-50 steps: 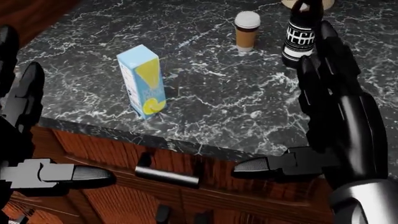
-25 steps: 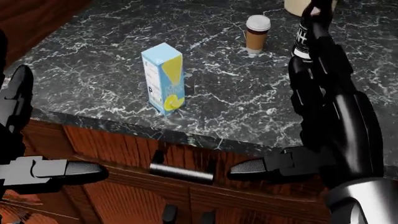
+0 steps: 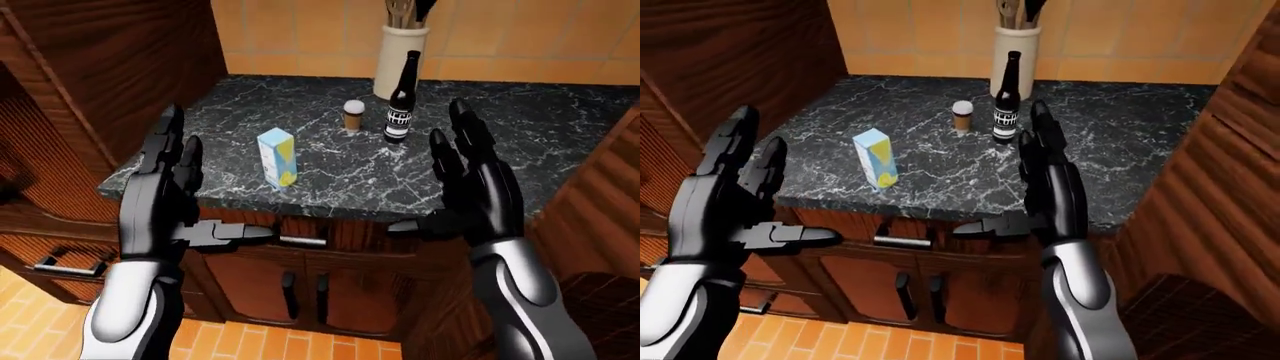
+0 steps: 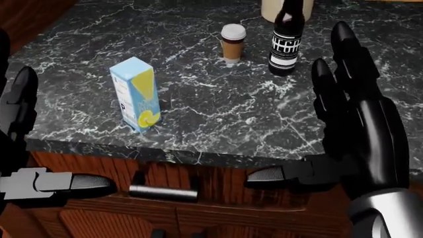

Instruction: Move the drinks to the dining counter.

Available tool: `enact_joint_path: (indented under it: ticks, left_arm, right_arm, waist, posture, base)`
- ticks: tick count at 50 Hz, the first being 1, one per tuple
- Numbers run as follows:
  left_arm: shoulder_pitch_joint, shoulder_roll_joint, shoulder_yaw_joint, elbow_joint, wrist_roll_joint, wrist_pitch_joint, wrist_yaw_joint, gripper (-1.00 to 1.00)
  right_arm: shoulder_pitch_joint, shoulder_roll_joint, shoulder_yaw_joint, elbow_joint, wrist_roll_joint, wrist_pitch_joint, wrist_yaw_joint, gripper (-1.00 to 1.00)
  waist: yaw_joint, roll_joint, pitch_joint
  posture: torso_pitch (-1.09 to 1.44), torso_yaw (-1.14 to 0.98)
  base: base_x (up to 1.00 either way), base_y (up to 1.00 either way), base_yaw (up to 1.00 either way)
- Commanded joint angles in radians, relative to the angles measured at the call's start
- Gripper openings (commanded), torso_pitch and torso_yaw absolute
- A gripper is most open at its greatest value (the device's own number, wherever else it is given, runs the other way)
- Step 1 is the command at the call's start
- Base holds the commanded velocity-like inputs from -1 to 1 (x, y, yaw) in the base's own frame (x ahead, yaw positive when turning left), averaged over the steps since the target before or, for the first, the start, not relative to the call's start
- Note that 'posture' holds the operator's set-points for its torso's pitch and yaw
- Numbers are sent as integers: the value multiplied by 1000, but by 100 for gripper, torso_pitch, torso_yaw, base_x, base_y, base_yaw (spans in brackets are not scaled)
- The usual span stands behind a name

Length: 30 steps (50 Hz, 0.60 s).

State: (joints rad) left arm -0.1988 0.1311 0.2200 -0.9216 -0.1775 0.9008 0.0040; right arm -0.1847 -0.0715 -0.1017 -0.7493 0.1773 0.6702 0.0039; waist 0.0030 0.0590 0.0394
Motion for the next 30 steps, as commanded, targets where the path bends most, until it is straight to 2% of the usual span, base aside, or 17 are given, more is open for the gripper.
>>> enact_joint_path:
  ticks: [1,4,7,9,10,11,13,14,15,16,17,19,20,22,24,26,30]
  left_arm:
    - [-20,3,-5,-28,-5,-25,-4,100]
    - [-19,2,-5,-24,-4,-30,-6,100]
    - [-17,2,-4,-22,-3,-34,-7,100]
    - [-20,2,-3,-27,-5,-26,-6,100]
    - [-21,2,-3,-28,-5,-25,-5,100]
    - [-20,2,-3,-28,-5,-26,-6,100]
    - [-18,3,-2,-27,-5,-29,-7,100]
    - [-20,3,1,-29,-6,-26,-7,100]
    - [-22,4,5,-31,-8,-22,-7,100]
    - [-23,5,8,-29,-10,-25,-8,100]
    - [-23,5,9,-31,-11,-22,-7,100]
    - [-21,6,11,-33,-13,-22,-7,100]
    - [-19,6,13,-35,-14,-23,-7,100]
    - [-17,7,25,-58,-25,-6,-7,100]
    - [-11,9,41,-73,-36,1,-8,100]
    - [-7,13,60,-85,-49,9,-10,100]
    - [-7,19,74,-96,-65,18,-3,100]
  right_arm:
    - [-18,-6,-11,-21,-4,-31,-4,100]
    - [-18,-5,-12,-18,-4,-34,-5,100]
    - [-18,-4,-10,-20,-4,-33,-7,100]
    - [-17,-5,-10,-16,-4,-37,-6,100]
    - [-16,-5,-9,-19,-3,-37,-5,100]
    - [-15,-5,-10,-21,-3,-38,-5,100]
    - [-15,-4,-11,-22,-2,-40,-5,100]
    - [-17,-5,-9,-27,-3,-34,-7,100]
    - [-17,-5,-9,-26,-3,-36,-7,100]
    - [-17,-5,-10,-27,-2,-38,-6,100]
    - [-18,-6,-11,-28,-2,-36,-7,100]
    - [-14,-6,-10,-24,-3,-43,-5,100]
    - [-13,-5,-9,-27,-4,-42,-5,100]
    - [-12,-6,-9,-27,-6,-44,-4,100]
    - [-12,-6,-8,-28,-7,-44,-2,100]
    - [-14,-6,-12,-26,-6,-45,-1,100]
    - [-21,-8,-19,-38,-1,-31,-7,100]
  waist:
    - [-2,-1,-8]
    - [1,-21,-4]
    - [11,-54,-7]
    - [16,-92,-10]
    - [16,-123,-22]
    - [10,-104,-15]
    - [7,-111,-1]
    - [0,-108,-3]
    - [-1,-103,7]
    - [2,-101,-9]
    - [1,-99,-11]
    - [-5,-88,1]
    - [-9,-78,-1]
    - [-14,-32,-14]
    - [-17,-48,-13]
    - [-17,-51,-27]
    - [-11,-62,-31]
  posture:
    - [0,0]
    - [0,0]
    - [0,0]
    - [0,0]
    - [0,0]
    - [0,0]
    - [0,0]
    - [0,0]
    - [0,0]
    - [0,0]
    - [0,0]
    - [0,0]
    - [0,0]
    - [0,0]
    - [0,0]
    - [0,0]
    - [0,0]
  base:
    - [27,0,0]
    - [27,0,0]
    - [27,0,0]
    - [28,0,0]
    - [29,0,0]
    - [29,0,0]
    - [31,0,0]
    - [33,0,0]
    - [5,0,0]
    - [0,0,0]
    - [0,0,0]
    - [0,0,0]
    - [0,0,0]
    - [0,0,0]
    - [0,0,0]
    - [0,0,0]
    - [0,0,0]
